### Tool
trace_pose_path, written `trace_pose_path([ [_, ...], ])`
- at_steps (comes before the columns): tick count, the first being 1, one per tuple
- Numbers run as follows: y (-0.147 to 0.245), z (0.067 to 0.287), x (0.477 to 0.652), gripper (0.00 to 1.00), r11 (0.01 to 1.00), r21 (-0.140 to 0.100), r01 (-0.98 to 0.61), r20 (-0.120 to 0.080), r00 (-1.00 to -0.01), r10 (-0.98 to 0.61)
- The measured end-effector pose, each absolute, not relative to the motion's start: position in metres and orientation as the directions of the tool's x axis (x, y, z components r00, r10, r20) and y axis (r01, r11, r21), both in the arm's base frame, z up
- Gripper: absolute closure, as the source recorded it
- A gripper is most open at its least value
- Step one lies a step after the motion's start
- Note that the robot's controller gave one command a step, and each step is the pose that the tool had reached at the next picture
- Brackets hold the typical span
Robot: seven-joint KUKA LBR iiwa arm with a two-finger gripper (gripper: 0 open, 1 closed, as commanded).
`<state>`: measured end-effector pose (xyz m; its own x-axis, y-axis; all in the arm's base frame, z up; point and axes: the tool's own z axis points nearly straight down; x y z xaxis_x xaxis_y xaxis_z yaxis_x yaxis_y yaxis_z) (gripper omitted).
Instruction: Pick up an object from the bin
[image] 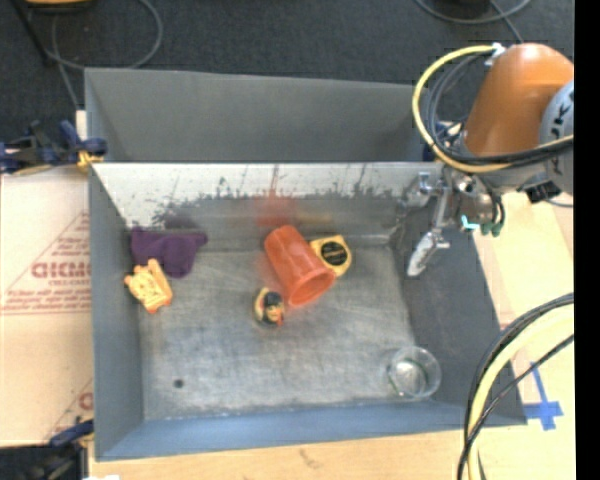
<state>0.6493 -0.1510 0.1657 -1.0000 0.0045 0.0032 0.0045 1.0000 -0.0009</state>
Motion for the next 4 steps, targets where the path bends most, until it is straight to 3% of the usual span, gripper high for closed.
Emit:
trace_pose_path([
  [1, -0.151, 0.171, 0.651, 0.00, 1.000, -0.002, 0.002, -0.005, -1.000, 0.002],
  [2, -0.094, 0.124, 0.636, 0.00, 1.000, -0.002, 0.016, -0.008, -1.000, 0.016],
  [3, -0.071, 0.106, 0.631, 0.00, 1.000, 0.001, 0.013, -0.004, -1.000, 0.013],
  [4, -0.083, 0.141, 0.636, 0.00, 0.994, 0.002, -0.105, 0.004, -0.994, -0.105],
])
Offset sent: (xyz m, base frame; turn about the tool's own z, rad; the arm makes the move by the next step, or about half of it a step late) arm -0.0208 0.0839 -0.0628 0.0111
